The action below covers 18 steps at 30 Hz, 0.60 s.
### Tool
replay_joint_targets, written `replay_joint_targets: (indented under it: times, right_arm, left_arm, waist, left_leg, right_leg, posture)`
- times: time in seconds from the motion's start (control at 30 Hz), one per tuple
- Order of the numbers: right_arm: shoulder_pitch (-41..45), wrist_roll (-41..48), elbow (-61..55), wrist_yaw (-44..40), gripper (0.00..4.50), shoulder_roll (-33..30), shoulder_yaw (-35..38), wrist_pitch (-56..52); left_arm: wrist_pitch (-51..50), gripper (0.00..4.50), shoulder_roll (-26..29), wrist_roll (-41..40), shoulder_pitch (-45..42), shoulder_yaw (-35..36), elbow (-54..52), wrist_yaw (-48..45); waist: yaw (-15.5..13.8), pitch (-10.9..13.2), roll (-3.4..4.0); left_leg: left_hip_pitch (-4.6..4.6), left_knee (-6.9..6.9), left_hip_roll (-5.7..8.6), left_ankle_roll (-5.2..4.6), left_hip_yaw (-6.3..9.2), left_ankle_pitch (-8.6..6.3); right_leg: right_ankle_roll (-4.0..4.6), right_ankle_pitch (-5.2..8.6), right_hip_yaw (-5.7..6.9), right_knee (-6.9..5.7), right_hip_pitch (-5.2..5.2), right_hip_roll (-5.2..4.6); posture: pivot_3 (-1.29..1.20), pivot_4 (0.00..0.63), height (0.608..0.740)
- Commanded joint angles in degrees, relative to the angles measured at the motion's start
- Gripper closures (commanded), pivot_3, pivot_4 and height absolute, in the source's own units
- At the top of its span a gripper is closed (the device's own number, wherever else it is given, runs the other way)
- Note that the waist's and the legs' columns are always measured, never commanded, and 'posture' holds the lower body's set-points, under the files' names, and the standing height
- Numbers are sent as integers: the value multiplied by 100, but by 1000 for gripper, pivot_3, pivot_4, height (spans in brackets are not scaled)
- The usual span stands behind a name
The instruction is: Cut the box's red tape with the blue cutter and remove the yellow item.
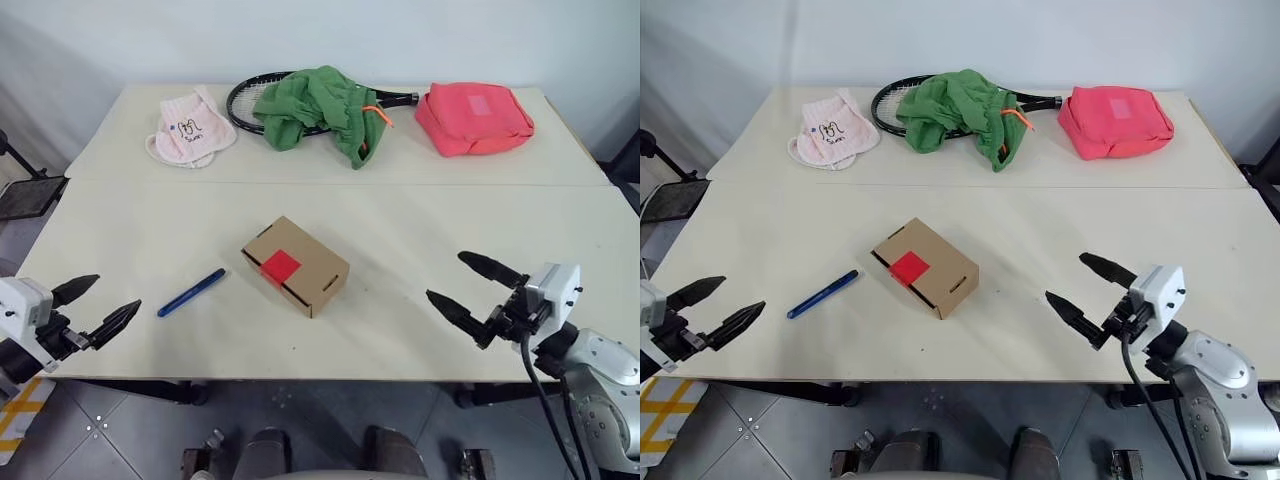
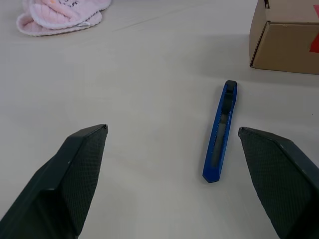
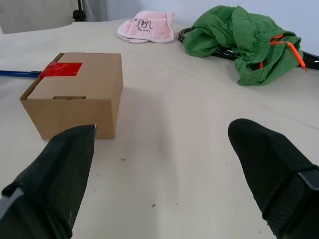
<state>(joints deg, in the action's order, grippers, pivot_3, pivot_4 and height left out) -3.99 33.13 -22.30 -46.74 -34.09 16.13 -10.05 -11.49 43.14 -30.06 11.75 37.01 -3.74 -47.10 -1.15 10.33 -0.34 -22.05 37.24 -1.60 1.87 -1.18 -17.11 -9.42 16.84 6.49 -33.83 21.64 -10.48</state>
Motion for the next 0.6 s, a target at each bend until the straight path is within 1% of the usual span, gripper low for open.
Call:
replay_joint_targets:
  times: [0.03,0.17,0.2,0.27,0.33,0.37,0.43,0.47,0.5,0.6]
  right_arm:
    - [118,-10,-72,55,0,17,4,47]
    - [153,17,-210,89,0,-56,-210,-311]
    - [130,83,-290,77,175,-76,-302,-470]
    - [128,90,-442,69,598,-106,-536,-709]
    - [166,-29,-555,153,1357,-82,-816,-892]
    - [223,-257,-559,263,1649,-46,-1054,-930]
    - [351,-575,-501,423,2423,37,-1401,-964]
    - [430,-779,-420,499,2749,51,-1619,-1016]
    - [507,-971,-316,566,3171,92,-1796,-1001]
    - [815,-1381,17,718,4227,282,-2342,-1148]
  left_arm:
    - [-198,41,-7,-147,-37,-4,-159,-1]
    - [-568,41,63,-490,-213,-205,-104,-400]
    - [-628,219,36,-568,-496,-291,-30,-373]
    - [-466,649,42,-358,-1103,-619,219,-325]
    - [-424,1310,38,-100,-1730,-1009,544,-252]
    - [-331,1560,-41,75,-2171,-1264,829,-194]
    - [-174,2281,-201,372,-2875,-1663,1331,-77]
    - [-15,2552,-314,567,-3230,-1886,1618,-37]
    - [90,2936,-425,741,-3544,-2084,1879,13]
    - [466,3909,-815,1311,-4519,-2598,2809,334]
  waist:
    - [-1,0,0]
    - [-8,0,0]
    - [-19,0,0]
    - [-63,0,-1]
    - [-59,0,-2]
    - [-51,-1,-3]
    - [-34,-3,-7]
    - [-29,-4,-8]
    - [-23,-4,-8]
    - [-6,-3,-16]
  left_leg:
    - [0,1,0,0,-1,0]
    - [0,1,-1,0,-1,0]
    - [1,2,-1,0,-1,0]
    - [-1,9,-1,0,2,0]
    - [-2,19,-1,0,3,0]
    - [-2,20,-1,0,2,0]
    - [-1,20,-1,0,0,0]
    - [-1,21,-1,1,0,1]
    - [-1,20,-1,1,-1,1]
    - [-2,21,-1,4,-9,2]
  right_leg:
    - [1,0,-1,0,0,0]
    - [1,0,-2,-1,0,1]
    - [1,0,-2,-2,0,1]
    - [2,0,0,-6,0,1]
    - [5,-2,0,-12,0,2]
    - [6,-3,-1,-12,0,2]
    - [6,-3,-2,-14,-1,3]
    - [6,-3,-2,-15,0,4]
    - [6,-4,-2,-16,0,4]
    - [5,-4,0,-18,8,4]
  posture:
    - [0,150,740]
    - [0,150,740]
    - [0,150,740]
    - [0,150,740]
    - [0,150,740]
    - [0,150,740]
    - [0,150,740]
    - [0,150,740]
    - [0,150,740]
    - [0,150,740]
